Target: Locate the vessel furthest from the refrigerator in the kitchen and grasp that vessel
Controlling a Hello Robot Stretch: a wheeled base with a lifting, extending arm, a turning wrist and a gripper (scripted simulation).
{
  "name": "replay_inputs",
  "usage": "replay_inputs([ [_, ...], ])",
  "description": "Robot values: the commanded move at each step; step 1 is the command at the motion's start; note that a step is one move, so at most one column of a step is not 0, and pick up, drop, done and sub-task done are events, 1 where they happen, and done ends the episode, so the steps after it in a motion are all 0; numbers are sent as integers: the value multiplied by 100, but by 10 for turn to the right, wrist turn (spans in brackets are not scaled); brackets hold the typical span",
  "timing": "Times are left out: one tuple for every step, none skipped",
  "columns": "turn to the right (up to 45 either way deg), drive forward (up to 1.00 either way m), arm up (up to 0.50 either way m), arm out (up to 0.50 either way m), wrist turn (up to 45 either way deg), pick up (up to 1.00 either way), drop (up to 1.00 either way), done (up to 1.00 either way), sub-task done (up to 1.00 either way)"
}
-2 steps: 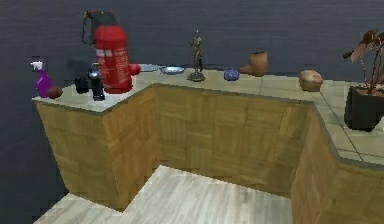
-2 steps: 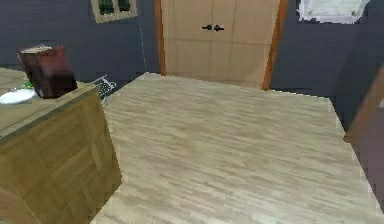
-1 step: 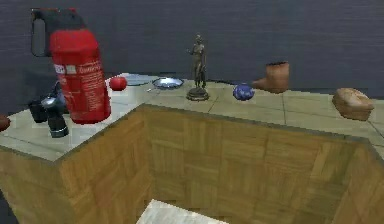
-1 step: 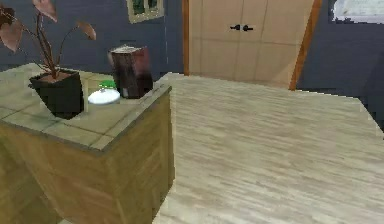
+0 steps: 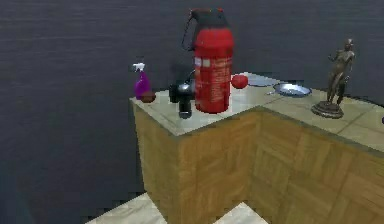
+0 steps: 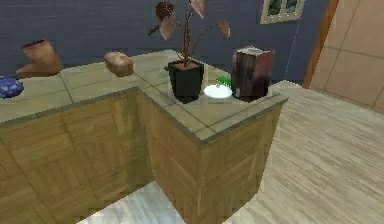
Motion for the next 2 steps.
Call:
replay_inputs([
  [0, 40, 0, 0, 0, 0, 0, 0, 0],
  [-450, 0, 0, 0, 0, 0, 0, 0, 0],
])
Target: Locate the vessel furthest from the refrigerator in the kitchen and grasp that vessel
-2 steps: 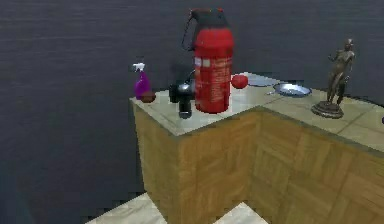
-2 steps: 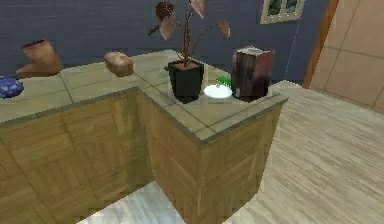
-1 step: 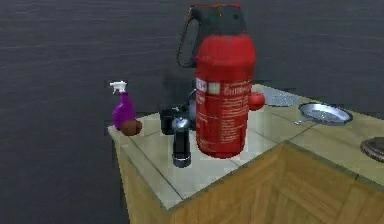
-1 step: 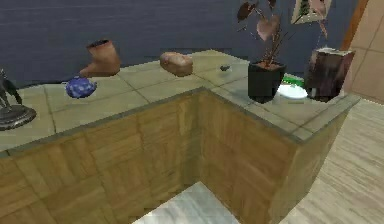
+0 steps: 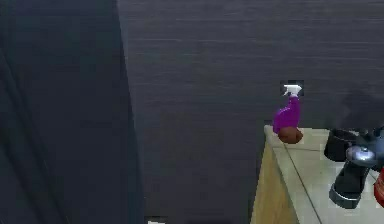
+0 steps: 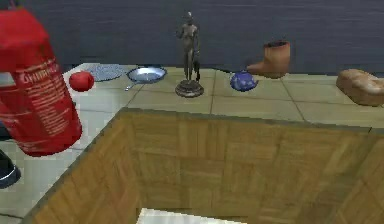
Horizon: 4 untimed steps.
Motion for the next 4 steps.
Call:
replay_inputs([
  [-450, 0, 0, 0, 0, 0, 0, 0, 0],
  [-450, 0, 0, 0, 0, 0, 0, 0, 0],
  [-390, 0, 0, 0, 0, 0, 0, 0, 0],
  [0, 15, 0, 0, 0, 0, 0, 0, 0],
])
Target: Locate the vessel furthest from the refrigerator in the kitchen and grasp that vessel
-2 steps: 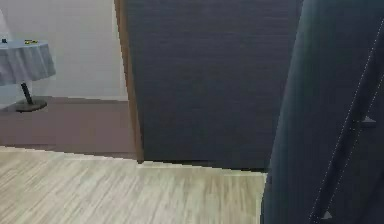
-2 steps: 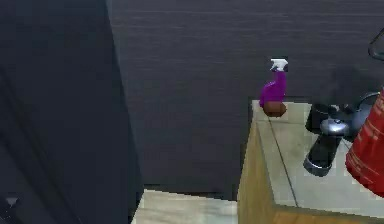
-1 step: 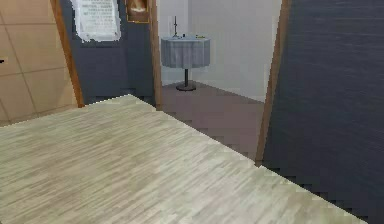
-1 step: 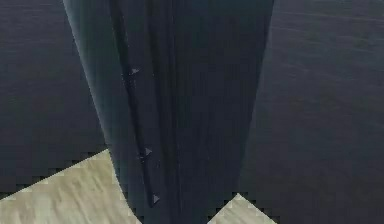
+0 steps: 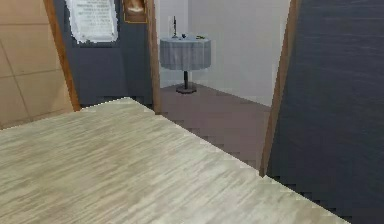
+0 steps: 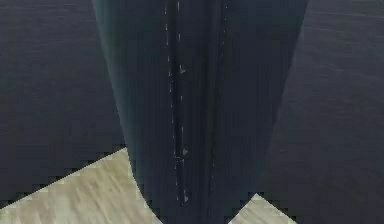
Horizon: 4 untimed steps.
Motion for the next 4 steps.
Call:
replay_inputs([
  [-450, 0, 0, 0, 0, 0, 0, 0, 0],
  [-450, 0, 0, 0, 0, 0, 0, 0, 0],
  [-450, 0, 0, 0, 0, 0, 0, 0, 0],
  [-240, 0, 0, 0, 0, 0, 0, 0, 0],
])
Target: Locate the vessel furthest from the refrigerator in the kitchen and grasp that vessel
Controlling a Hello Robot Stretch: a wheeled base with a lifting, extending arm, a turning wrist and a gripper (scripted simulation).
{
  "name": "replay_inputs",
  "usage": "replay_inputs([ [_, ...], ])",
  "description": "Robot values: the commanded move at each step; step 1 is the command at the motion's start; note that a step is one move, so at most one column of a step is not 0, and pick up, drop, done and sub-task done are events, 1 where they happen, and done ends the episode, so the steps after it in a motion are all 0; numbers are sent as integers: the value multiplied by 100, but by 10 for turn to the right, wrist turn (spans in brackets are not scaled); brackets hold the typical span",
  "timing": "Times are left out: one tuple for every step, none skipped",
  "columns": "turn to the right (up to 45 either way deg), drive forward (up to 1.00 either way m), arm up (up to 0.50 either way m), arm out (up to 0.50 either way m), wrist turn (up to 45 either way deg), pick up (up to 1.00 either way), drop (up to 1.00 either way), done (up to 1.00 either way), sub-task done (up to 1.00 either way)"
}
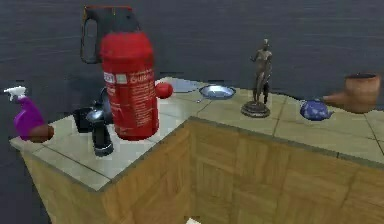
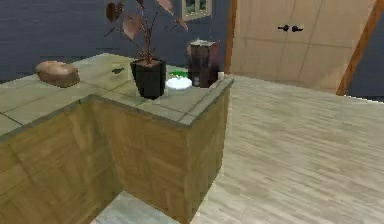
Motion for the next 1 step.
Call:
replay_inputs([
  [450, 0, 0, 0, 0, 0, 0, 0, 0],
])
